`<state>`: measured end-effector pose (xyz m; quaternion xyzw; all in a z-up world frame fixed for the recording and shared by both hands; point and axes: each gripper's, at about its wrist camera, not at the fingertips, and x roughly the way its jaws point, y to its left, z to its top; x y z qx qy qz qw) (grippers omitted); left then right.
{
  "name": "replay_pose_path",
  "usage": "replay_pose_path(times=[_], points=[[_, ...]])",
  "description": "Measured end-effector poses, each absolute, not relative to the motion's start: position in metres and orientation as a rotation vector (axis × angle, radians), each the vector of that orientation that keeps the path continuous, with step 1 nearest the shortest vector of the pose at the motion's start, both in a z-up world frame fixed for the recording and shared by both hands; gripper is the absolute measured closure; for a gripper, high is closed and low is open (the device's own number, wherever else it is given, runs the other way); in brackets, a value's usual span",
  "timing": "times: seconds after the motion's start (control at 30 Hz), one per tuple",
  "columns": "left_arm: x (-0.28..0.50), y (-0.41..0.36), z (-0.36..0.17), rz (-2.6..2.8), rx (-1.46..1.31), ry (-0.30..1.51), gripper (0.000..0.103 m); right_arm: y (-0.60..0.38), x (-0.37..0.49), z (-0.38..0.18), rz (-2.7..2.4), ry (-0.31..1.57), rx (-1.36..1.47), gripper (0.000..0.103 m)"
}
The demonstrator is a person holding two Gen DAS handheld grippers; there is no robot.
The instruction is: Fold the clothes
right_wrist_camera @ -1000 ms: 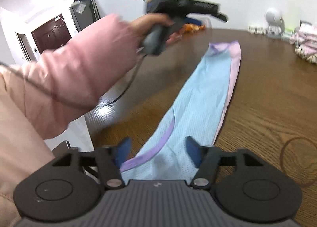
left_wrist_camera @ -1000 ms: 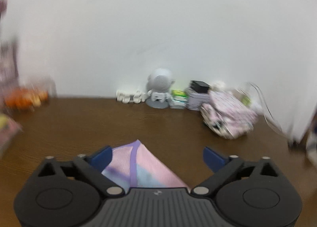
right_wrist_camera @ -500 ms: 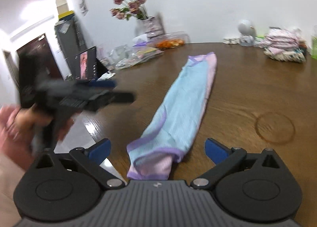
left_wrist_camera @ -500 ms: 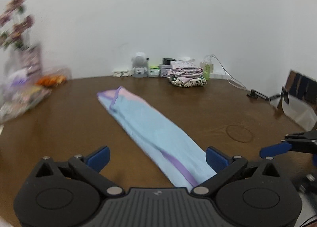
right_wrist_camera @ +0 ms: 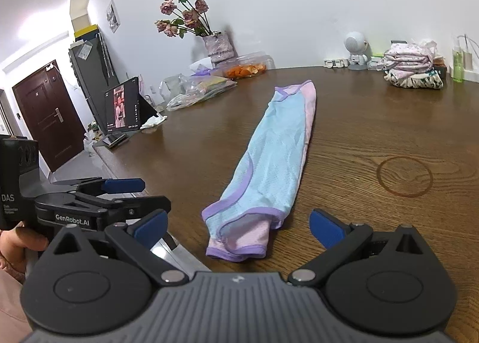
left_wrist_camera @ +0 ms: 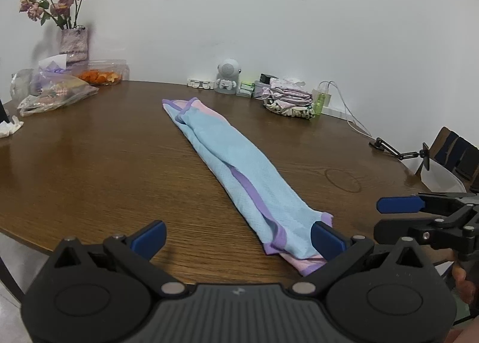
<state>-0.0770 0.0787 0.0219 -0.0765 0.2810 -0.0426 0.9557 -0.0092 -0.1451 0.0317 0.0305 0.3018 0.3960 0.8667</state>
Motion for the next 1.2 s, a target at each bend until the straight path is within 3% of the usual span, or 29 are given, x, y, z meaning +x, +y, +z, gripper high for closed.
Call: replay_pose_path(times=[0.67, 0.77, 0.8, 0.83, 0.93, 0.97, 1.0, 1.2], points=[[-0.067, 0.092, 0.021, -0.05, -0.111, 0.622, 0.0, -0.131, 0.021, 0.05, 0.826, 0.598, -0.099, 0.003], [-0.063, 0.093, 0.022, -0.07, -0.034, 0.626, 0.004, -0.122, 0.034, 0.05, 0.859, 0.624, -0.144, 0.017], [-0.06, 0.093, 0.023, -0.083, 0.001, 0.627, 0.007, -0.117, 0.04, 0.049, 0.875, 0.638, -0.16, 0.031], [-0.058, 0.091, 0.023, -0.098, 0.039, 0.629, 0.015, -0.113, 0.045, 0.048, 0.89, 0.653, -0.175, 0.051], [-0.048, 0.083, 0.021, -0.165, 0.16, 0.651, 0.046, -0.102, 0.059, 0.041, 0.941, 0.707, -0.226, 0.083], [-0.044, 0.079, 0.019, -0.195, 0.202, 0.663, 0.058, -0.098, 0.061, 0.039, 0.958, 0.72, -0.249, 0.085], [-0.04, 0.076, 0.017, -0.221, 0.241, 0.673, 0.062, -0.094, 0.063, 0.036, 0.974, 0.727, -0.275, 0.087], [-0.035, 0.049, 0.011, -0.394, 0.564, 0.649, 0.064, -0.078, 0.073, 0.026, 1.027, 0.769, -0.364, 0.091]])
